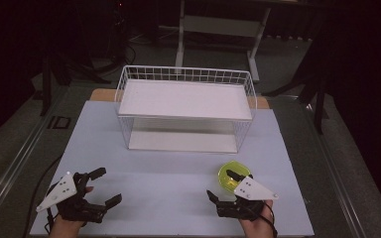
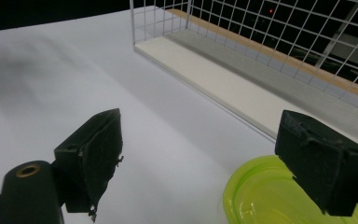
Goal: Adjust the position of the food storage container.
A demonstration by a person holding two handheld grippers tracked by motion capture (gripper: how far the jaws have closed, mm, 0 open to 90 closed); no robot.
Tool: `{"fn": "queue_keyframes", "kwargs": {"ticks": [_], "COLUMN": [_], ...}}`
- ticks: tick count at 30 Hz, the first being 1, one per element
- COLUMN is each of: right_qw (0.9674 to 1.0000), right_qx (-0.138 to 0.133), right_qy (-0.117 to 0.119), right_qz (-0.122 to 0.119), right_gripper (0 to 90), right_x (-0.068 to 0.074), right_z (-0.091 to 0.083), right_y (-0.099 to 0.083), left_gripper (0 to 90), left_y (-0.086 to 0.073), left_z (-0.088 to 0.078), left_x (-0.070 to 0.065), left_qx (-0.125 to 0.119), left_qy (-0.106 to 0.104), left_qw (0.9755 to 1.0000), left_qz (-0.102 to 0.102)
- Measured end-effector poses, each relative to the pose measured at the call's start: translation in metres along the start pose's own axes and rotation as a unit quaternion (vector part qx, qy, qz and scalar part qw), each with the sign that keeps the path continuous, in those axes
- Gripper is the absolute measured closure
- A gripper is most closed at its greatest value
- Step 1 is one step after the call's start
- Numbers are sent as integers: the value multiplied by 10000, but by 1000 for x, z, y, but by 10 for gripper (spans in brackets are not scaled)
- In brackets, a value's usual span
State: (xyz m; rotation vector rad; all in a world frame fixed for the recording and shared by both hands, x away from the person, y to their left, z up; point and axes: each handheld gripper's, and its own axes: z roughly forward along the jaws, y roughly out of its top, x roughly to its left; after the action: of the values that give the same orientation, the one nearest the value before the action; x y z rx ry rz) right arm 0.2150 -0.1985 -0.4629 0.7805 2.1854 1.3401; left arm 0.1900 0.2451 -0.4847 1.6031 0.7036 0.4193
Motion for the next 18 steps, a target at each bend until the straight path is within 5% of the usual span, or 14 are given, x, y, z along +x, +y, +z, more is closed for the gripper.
{"fn": "queue_keyframes", "kwargs": {"ticks": [7, 13, 18], "right_qw": [9999, 9993, 9991], "right_qx": [-9, -296, -279], "right_qy": [102, 203, 331], "right_qz": [41, -57, 29], "right_gripper": [150, 151, 152], "right_x": [4, 9, 3], "right_z": [-3, -18, -20], "right_y": [4, 26, 37], "left_gripper": [12, 12, 12], "left_y": [0, -1, 0], "left_z": [2, 2, 2], "left_x": [-2, -2, -3], "left_qx": [88, 89, 83], "left_qy": [-12, -10, 8], "left_qw": [9999, 10000, 10000], "left_qz": [47, 5, 33]}}
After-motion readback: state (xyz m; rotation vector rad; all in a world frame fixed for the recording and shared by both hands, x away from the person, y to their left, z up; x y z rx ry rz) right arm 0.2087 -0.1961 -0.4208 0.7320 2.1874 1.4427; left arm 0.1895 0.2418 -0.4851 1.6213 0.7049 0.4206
